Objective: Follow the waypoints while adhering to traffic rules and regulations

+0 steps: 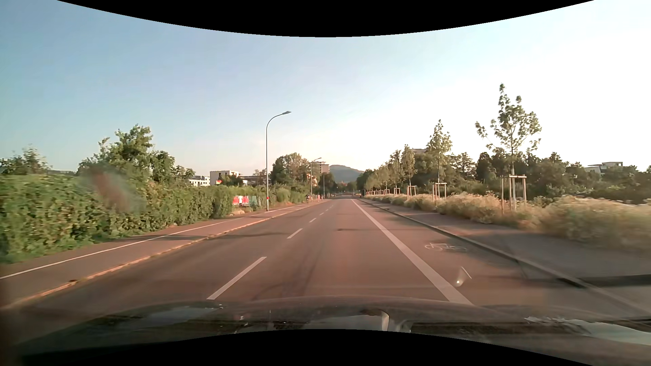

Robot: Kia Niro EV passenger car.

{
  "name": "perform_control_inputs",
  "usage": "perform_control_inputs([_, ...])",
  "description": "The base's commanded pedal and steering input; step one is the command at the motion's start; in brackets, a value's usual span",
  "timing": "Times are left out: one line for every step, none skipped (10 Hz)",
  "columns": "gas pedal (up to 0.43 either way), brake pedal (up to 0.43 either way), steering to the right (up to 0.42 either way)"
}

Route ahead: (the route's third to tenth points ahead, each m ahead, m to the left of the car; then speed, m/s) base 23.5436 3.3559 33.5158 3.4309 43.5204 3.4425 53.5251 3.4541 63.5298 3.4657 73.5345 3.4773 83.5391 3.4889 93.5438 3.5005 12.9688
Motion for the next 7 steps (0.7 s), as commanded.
perform_control_inputs([0.118, 0.0, -0.003])
perform_control_inputs([0.118, 0.0, -0.003])
perform_control_inputs([0.118, 0.0, -0.003])
perform_control_inputs([0.118, 0.0, -0.003])
perform_control_inputs([0.118, 0.0, -0.003])
perform_control_inputs([0.118, 0.0, -0.003])
perform_control_inputs([0.11, 0.0, -0.003])
